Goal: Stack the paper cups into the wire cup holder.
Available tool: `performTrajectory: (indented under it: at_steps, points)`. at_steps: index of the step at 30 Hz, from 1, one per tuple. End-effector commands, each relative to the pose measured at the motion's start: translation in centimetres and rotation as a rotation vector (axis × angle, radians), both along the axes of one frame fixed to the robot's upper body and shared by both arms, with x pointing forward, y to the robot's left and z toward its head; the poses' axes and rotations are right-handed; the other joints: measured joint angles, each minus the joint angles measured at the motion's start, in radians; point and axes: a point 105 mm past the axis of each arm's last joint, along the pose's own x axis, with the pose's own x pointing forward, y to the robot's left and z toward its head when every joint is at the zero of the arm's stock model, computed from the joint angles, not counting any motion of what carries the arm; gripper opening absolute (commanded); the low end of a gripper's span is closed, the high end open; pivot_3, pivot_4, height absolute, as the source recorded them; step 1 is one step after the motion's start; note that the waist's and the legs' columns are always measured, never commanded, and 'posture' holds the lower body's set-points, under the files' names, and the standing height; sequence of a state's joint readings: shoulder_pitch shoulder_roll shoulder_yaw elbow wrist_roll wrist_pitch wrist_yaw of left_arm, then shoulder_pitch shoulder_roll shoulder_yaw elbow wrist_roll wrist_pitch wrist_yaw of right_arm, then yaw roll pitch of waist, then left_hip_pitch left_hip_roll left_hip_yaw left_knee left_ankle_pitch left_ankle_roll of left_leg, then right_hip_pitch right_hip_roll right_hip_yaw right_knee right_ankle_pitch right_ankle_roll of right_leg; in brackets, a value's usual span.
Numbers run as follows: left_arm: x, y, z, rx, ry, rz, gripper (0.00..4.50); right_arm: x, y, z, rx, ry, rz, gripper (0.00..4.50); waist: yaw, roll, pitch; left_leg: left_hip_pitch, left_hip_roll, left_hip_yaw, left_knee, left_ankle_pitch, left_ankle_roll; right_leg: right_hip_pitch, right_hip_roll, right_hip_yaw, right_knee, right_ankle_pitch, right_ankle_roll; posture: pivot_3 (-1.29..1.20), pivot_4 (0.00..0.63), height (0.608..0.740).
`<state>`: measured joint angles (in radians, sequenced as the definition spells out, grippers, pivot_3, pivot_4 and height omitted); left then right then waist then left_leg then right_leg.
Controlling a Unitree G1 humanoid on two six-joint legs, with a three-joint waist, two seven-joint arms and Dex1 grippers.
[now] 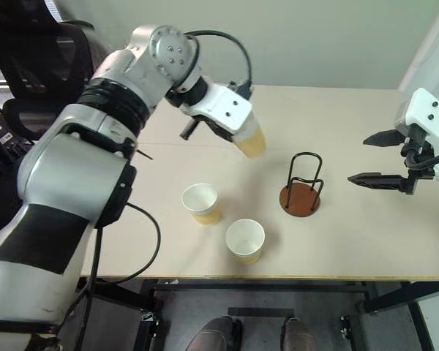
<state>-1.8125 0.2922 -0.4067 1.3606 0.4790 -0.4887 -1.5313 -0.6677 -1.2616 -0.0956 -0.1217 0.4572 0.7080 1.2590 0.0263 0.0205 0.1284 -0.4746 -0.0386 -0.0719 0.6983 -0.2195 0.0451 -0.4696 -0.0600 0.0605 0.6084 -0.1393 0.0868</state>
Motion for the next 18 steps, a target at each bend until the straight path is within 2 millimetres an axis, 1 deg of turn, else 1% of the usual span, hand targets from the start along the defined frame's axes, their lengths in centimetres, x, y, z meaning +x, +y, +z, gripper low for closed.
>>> performTrajectory:
  at_steps: [1,9,18]
  points:
    - [-2.2,-2.6,3.4,-0.053,-0.020,-0.130,0.05,-0.6,-0.2,1.6,-0.015,-0.055,0.001,4.50,0.000,0.000,0.000,-0.001,0.000,-0.001,0.001,-0.001,0.001,0.000,-0.002,0.001,0.000,-0.001,0.001,0.00,0.150,0.740]
    - [-3.4,-4.3,5.4,-0.075,-0.072,-0.185,0.05,-0.8,-0.9,1.9,-0.022,-0.061,-0.025,4.50,-0.004,0.000,0.000,0.002,0.000,0.004,0.001,-0.007,0.003,0.001,-0.001,0.002,0.000,-0.003,0.007,0.00,0.150,0.740]
    - [-3.4,-4.9,4.0,-0.030,-0.049,-0.210,0.05,-0.8,-0.9,1.8,-0.020,-0.062,-0.027,4.50,0.000,0.000,0.000,0.003,-0.001,0.005,0.002,-0.008,0.005,0.003,-0.005,0.001,0.000,-0.004,0.011,0.00,0.150,0.740]
